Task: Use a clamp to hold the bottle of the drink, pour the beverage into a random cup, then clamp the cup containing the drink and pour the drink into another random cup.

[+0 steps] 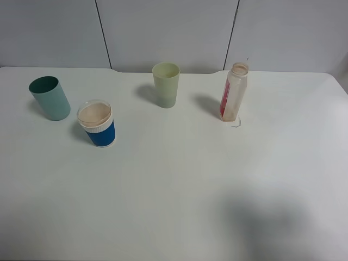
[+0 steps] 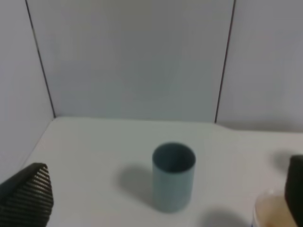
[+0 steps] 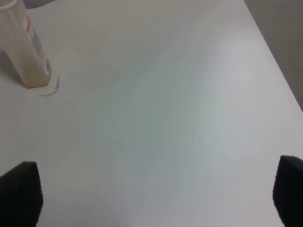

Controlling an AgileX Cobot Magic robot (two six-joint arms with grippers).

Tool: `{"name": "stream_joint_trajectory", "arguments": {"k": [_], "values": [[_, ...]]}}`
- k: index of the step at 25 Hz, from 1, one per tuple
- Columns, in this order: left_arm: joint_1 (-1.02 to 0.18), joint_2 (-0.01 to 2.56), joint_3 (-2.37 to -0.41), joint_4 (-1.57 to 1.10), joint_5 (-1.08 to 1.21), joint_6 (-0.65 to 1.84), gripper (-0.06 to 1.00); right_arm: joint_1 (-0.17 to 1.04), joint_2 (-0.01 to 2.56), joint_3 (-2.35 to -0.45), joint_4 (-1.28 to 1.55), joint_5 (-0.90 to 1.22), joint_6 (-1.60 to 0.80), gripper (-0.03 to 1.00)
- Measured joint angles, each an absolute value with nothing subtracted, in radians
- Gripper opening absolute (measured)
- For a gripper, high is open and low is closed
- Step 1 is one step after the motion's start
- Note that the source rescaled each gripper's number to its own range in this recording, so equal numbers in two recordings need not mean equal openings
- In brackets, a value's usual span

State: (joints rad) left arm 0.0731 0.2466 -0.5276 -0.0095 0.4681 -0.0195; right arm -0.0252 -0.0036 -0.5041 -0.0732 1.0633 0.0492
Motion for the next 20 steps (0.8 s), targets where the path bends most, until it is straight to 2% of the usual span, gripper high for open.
{"name": "stream_joint_trajectory", "arguments": {"k": [10,20], "values": [[0.064,0.542,-0.528,-0.062,0.140,-0.020,1.00,-0.025,-0.004,-0.504,-0.073,1.063,0.049,0.98],[-0.095,0.848,-0.528,-0.065,-0.151,-0.020,1.00,-0.025,-0.004,-0.504,-0.073,1.063,0.049,0.98]]}}
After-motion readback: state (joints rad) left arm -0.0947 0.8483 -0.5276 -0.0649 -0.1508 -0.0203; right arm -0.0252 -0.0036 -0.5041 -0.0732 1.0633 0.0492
